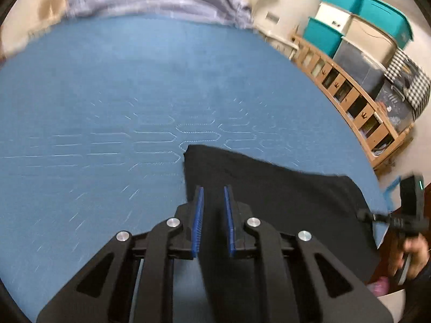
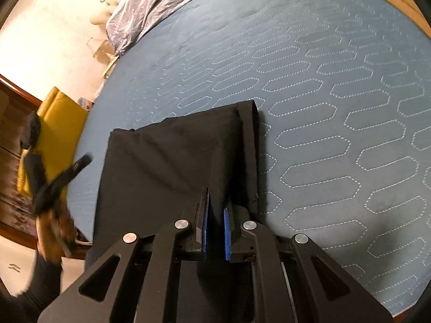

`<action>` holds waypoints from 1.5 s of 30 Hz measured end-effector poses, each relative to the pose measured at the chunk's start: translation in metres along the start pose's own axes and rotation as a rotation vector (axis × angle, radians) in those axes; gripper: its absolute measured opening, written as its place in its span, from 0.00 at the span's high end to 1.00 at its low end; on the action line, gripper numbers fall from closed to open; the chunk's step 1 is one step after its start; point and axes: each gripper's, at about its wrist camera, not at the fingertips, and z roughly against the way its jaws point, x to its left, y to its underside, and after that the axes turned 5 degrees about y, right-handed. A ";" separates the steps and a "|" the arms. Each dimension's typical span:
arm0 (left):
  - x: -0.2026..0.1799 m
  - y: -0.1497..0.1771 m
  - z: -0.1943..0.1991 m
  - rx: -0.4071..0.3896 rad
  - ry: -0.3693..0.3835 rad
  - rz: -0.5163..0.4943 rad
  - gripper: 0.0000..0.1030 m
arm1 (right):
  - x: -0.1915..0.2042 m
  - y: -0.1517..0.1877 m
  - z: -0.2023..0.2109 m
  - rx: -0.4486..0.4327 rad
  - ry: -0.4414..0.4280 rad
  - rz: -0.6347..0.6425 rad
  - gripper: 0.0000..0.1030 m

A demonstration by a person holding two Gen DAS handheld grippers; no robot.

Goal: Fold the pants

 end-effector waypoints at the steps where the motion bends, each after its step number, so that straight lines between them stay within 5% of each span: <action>1: 0.004 -0.013 -0.020 0.038 -0.008 -0.005 0.86 | 0.000 0.000 0.000 -0.005 0.012 0.004 0.92; 3: 0.005 -0.033 -0.048 0.066 -0.069 -0.048 0.82 | 0.004 0.003 -0.001 -0.011 0.040 0.005 0.93; 6: 0.020 -0.063 -0.057 0.038 -0.268 -0.028 0.84 | 0.005 0.005 -0.002 -0.026 0.092 -0.009 0.93; 9: -0.002 -0.052 -0.004 -0.089 -0.150 -0.065 0.79 | 0.007 0.005 0.004 -0.057 0.128 0.003 0.92; 10: -0.013 -0.034 0.018 -0.117 -0.109 -0.102 0.76 | 0.008 0.007 0.008 -0.069 0.148 0.010 0.91; 12: -0.035 0.007 0.045 -0.130 -0.063 -0.167 0.63 | 0.007 0.008 0.024 -0.124 0.206 -0.008 0.72; 16: -0.082 0.090 0.056 -0.092 -0.010 -0.309 0.62 | 0.022 0.025 0.051 -0.195 0.298 0.005 0.70; 20: -0.107 0.152 0.028 -0.042 -0.079 -0.385 0.60 | 0.088 0.075 0.045 -0.182 0.298 0.274 0.62; 21: -0.111 0.170 0.020 -0.041 -0.136 -0.419 0.60 | 0.095 0.088 0.033 -0.144 0.352 0.315 0.46; 23: -0.117 0.190 0.023 -0.087 -0.189 -0.484 0.59 | 0.099 0.112 0.008 -0.059 0.452 0.385 0.43; 25: -0.115 0.202 0.031 -0.085 -0.195 -0.512 0.57 | 0.093 0.122 0.010 -0.080 0.458 0.372 0.38; 31: -0.113 0.195 0.068 -0.202 -0.169 -0.398 0.45 | 0.102 0.080 0.043 -0.196 0.399 0.250 0.33; 36: -0.106 0.182 0.046 -0.103 -0.139 -0.299 0.45 | 0.128 0.014 -0.023 -0.102 0.384 0.362 0.33; 38: -0.103 0.181 0.039 -0.089 -0.140 -0.282 0.44 | 0.120 -0.011 -0.051 -0.064 0.471 0.407 0.35; 41: -0.102 0.180 0.041 -0.094 -0.155 -0.300 0.35 | 0.074 -0.044 -0.042 -0.106 0.538 0.177 0.24; 43: -0.096 0.176 0.040 -0.085 -0.149 -0.278 0.29 | 0.058 -0.047 -0.024 -0.153 0.582 0.060 0.27; 45: -0.094 0.175 0.038 -0.085 -0.150 -0.280 0.27 | 0.078 -0.039 -0.015 -0.190 0.529 0.163 0.28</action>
